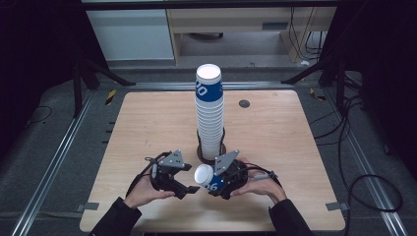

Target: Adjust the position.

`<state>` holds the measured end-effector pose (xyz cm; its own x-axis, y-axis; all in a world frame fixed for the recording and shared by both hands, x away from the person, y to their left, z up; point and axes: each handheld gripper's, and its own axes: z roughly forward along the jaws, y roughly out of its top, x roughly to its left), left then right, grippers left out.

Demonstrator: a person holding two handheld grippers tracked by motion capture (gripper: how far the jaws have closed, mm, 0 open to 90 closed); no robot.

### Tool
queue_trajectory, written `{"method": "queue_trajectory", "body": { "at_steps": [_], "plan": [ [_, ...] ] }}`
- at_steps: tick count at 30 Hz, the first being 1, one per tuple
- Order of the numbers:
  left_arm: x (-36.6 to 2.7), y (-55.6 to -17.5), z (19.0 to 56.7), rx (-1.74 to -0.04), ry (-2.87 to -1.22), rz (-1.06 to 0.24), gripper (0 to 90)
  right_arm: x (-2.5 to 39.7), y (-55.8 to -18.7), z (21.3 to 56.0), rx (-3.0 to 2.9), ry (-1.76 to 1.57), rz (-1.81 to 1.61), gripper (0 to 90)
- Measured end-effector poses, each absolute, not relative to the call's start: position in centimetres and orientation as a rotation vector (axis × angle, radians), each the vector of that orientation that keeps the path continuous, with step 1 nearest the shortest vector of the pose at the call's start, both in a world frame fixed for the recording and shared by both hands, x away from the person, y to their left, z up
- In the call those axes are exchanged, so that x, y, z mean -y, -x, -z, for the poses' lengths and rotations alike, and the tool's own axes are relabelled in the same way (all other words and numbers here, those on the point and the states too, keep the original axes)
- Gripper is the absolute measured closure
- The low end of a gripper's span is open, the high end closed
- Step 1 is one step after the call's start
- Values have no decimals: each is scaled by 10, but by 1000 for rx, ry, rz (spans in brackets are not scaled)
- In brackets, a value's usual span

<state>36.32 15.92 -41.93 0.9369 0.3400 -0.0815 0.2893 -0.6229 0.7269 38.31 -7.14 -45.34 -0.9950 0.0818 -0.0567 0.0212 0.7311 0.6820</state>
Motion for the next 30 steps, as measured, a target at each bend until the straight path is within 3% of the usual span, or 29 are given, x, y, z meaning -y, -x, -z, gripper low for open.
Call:
{"method": "queue_trajectory", "body": {
  "at_steps": [30],
  "plan": [
    [-129,-368,426,-377,-2359,-32,255,55,-379,458,-2865,-20,-1025,213]
  ]
}}
